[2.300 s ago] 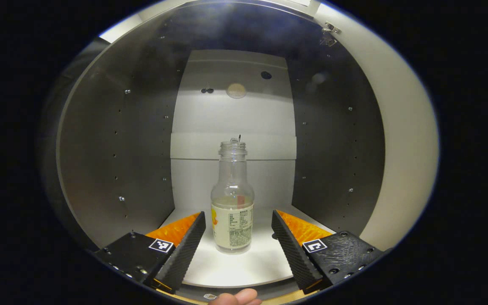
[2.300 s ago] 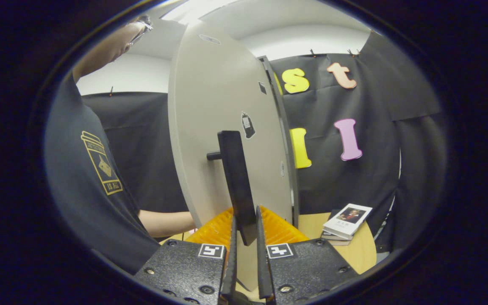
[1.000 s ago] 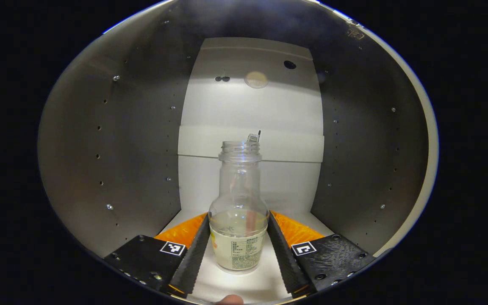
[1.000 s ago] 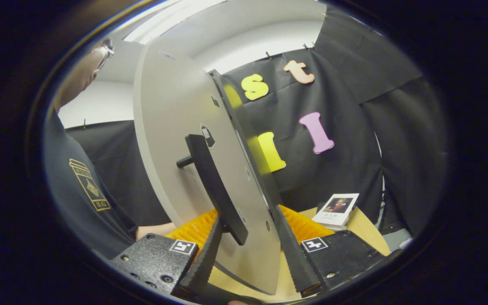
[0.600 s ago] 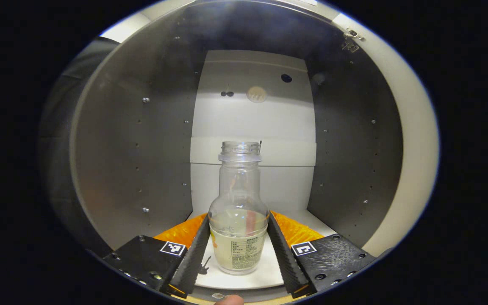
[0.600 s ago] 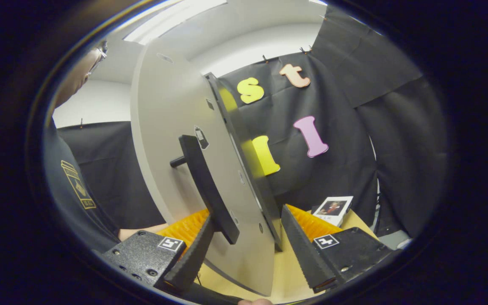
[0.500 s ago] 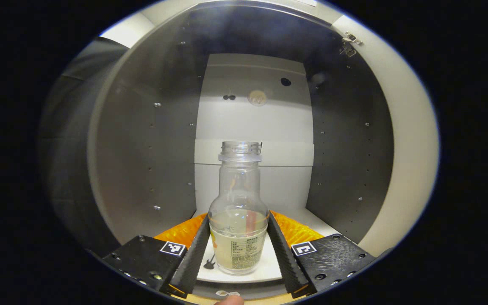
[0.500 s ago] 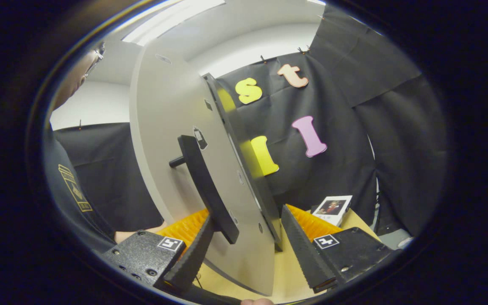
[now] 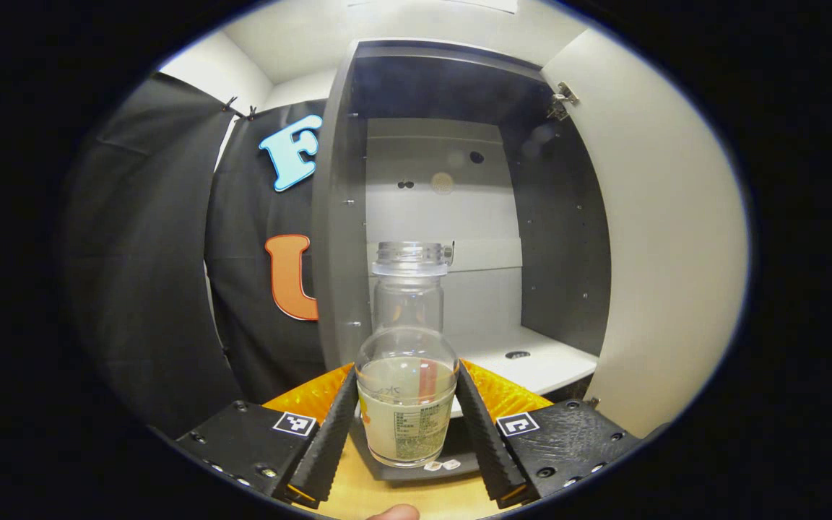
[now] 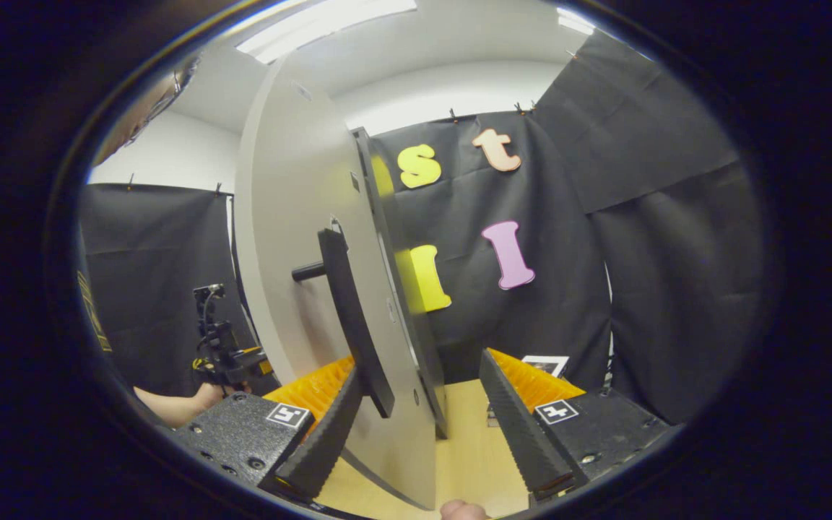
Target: Open the cabinet door with the right hand, grasp the bottle in the cabinet with the left hand and place it on the coaster, then close the cabinet door with the right hand.
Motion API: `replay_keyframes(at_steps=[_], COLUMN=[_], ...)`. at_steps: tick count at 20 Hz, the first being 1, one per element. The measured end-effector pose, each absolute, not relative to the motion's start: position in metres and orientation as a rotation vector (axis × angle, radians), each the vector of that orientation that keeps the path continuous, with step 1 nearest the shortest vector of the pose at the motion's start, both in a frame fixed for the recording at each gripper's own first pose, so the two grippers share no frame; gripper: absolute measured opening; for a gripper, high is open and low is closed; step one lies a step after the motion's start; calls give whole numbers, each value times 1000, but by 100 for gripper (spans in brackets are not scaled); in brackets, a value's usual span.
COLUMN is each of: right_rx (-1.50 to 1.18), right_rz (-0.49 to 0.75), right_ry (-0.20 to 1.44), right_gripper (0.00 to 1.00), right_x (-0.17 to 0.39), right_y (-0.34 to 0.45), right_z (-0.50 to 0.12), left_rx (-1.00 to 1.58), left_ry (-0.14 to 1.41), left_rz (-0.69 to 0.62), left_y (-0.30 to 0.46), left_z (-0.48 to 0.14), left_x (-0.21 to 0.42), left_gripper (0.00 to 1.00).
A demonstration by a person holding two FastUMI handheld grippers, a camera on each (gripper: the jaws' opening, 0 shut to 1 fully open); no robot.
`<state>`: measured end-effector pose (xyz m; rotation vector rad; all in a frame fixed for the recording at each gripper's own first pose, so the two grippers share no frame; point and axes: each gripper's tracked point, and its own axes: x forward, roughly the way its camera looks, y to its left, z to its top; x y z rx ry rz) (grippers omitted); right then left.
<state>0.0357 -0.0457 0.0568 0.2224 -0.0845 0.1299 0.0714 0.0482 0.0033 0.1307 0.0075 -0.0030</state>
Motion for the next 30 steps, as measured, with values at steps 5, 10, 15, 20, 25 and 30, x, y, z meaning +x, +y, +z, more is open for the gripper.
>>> replay_keyframes(at_steps=[5,10,15,20,25,30], right_rx=[48,-87,13,57,-55,-43], right_rz=[86,36,54,75,35,8], right_ry=[-142,-171,-209,-254,-235,-267], right_gripper=[100,100,99,98,98,98], right_x=[36,39,41,42,39,41], right_y=[-54,-56,-52,-50,-55,-52], right_z=[65,68,64,61,66,64], left_rx=[175,139,134,158,108,61], left_ry=[-5,6,48,36,38,55], left_rz=[168,212,288,303,332,379], left_y=[87,90,103,111,132,155], left_z=[4,15,-11,-59,-143,-225], left_x=[14,-41,-92,-124,-121,-106], left_gripper=[76,76,76,76,76,76])
